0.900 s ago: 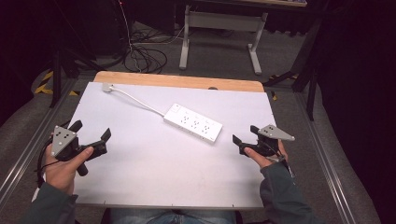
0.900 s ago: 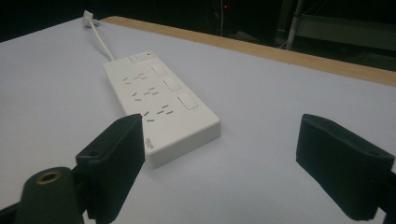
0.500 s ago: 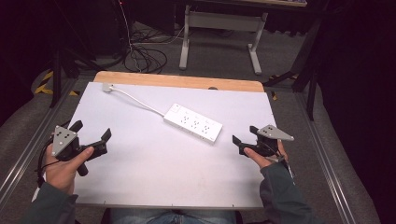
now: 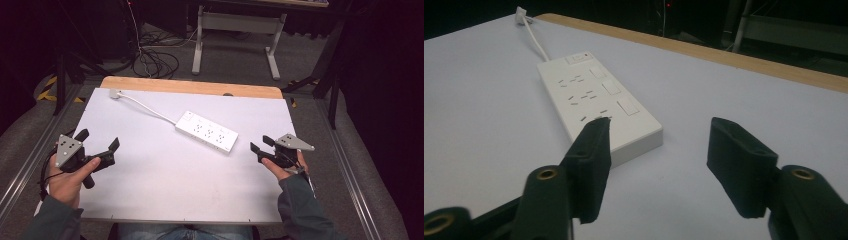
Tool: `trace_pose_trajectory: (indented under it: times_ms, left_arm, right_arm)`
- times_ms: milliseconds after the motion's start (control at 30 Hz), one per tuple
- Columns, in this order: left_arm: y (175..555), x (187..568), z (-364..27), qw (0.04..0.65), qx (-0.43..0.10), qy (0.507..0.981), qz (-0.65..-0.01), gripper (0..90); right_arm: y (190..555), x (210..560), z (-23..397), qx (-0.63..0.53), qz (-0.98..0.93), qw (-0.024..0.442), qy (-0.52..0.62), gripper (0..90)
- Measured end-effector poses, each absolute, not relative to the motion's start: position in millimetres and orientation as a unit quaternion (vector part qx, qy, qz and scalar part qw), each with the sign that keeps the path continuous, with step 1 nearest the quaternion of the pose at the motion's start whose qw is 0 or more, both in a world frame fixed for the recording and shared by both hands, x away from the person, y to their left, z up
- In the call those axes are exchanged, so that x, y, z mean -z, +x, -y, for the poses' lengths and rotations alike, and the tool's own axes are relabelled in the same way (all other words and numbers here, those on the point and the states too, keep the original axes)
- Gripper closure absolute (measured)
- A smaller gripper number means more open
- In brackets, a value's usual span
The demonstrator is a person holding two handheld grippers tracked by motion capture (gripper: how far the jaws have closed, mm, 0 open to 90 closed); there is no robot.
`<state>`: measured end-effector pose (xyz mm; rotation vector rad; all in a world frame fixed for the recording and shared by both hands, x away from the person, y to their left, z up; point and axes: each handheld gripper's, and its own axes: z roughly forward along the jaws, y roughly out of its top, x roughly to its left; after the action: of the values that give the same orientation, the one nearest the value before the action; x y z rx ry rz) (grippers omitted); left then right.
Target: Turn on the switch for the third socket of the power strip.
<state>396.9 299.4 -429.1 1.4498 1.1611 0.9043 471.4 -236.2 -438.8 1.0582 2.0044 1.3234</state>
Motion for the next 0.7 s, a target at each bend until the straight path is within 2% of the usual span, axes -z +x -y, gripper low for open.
trace_pose_trajectory:
  times_ms: [267, 467, 500, 700]
  left_arm:
    - [397.0, 429.3, -299.1, 0.512, -0.376, 0.603, -0.483, 2.1]
    - [397.0, 429.4, -299.0, 0.512, -0.375, 0.604, -0.482, 2.1]
    - [397.0, 429.5, -298.9, 0.512, -0.374, 0.604, -0.482, 2.1]
    - [397.3, 430.1, -299.0, 0.512, -0.371, 0.606, -0.483, 2.1]
  right_arm:
    - [470.7, 438.0, 235.9, -0.491, -0.743, 0.246, 0.383, 68.6]
    - [469.7, 437.6, 235.0, -0.491, -0.747, 0.248, 0.374, 78.3]
    - [469.7, 437.5, 234.8, -0.491, -0.748, 0.249, 0.370, 82.8]
    - [469.5, 437.9, 233.7, -0.488, -0.756, 0.245, 0.362, 90.0]
